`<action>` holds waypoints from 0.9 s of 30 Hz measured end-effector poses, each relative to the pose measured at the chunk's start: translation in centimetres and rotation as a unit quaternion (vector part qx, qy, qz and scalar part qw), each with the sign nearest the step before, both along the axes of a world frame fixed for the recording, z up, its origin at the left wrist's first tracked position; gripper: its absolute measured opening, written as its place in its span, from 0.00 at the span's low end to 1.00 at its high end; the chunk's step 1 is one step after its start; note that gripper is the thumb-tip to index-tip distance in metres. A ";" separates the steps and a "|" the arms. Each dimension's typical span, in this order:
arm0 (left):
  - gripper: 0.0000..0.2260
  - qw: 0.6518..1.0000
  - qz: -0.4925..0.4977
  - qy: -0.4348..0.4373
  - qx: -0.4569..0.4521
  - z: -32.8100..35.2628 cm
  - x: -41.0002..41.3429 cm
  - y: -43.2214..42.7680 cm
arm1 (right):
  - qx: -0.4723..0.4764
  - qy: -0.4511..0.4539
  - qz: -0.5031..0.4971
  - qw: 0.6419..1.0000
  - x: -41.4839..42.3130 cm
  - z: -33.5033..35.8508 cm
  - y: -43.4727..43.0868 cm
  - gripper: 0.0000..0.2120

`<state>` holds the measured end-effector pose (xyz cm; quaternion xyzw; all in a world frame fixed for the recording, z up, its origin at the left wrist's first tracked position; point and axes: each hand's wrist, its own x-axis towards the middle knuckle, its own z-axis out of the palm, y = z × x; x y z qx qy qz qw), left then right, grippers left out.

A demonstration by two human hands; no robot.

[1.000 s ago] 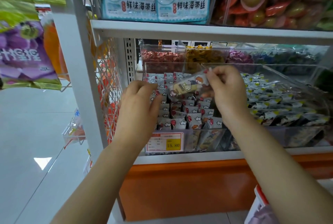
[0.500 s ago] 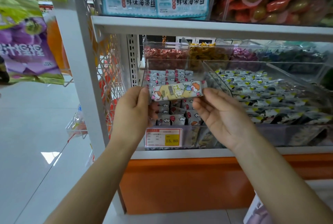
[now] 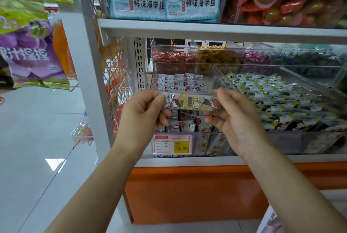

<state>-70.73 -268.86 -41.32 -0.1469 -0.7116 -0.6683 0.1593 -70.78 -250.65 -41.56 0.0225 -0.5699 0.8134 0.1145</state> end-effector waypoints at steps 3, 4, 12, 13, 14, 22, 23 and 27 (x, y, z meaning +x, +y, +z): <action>0.12 1.000 -0.010 -0.011 0.006 -0.1 -0.1 -0.1 | 0.032 0.020 -0.010 0.999 0.0 -0.1 0.2 0.04; 0.13 0.999 -0.013 -0.027 0.017 -0.1 -0.2 -0.2 | 0.044 0.023 -0.005 0.999 0.0 -0.1 0.2 0.07; 0.09 0.998 -0.021 -0.057 0.015 -0.2 -0.4 -0.5 | 0.164 0.073 0.005 0.984 0.0 -0.3 -0.2 0.10; 0.09 0.998 -0.023 -0.056 0.013 -0.2 -0.4 -0.6 | 0.158 0.074 0.004 0.985 0.1 -0.2 -0.3 0.08; 0.08 0.998 -0.027 -0.055 0.007 -0.2 -0.4 -0.7 | 0.155 0.074 0.002 0.985 0.1 -0.1 -0.3 0.08; 0.12 0.994 -0.064 -0.013 -0.087 0.6 0.0 -1.3 | 0.200 0.079 -0.042 0.976 0.2 0.1 -0.2 0.12; 0.10 0.993 -0.061 -0.007 -0.100 0.7 0.1 -1.2 | 0.226 0.083 -0.065 0.968 0.1 0.1 -0.2 0.12; 0.05 0.993 -0.046 -0.017 -0.110 0.6 0.2 -0.8 | 0.284 0.123 -0.097 0.946 0.3 0.0 -0.2 0.10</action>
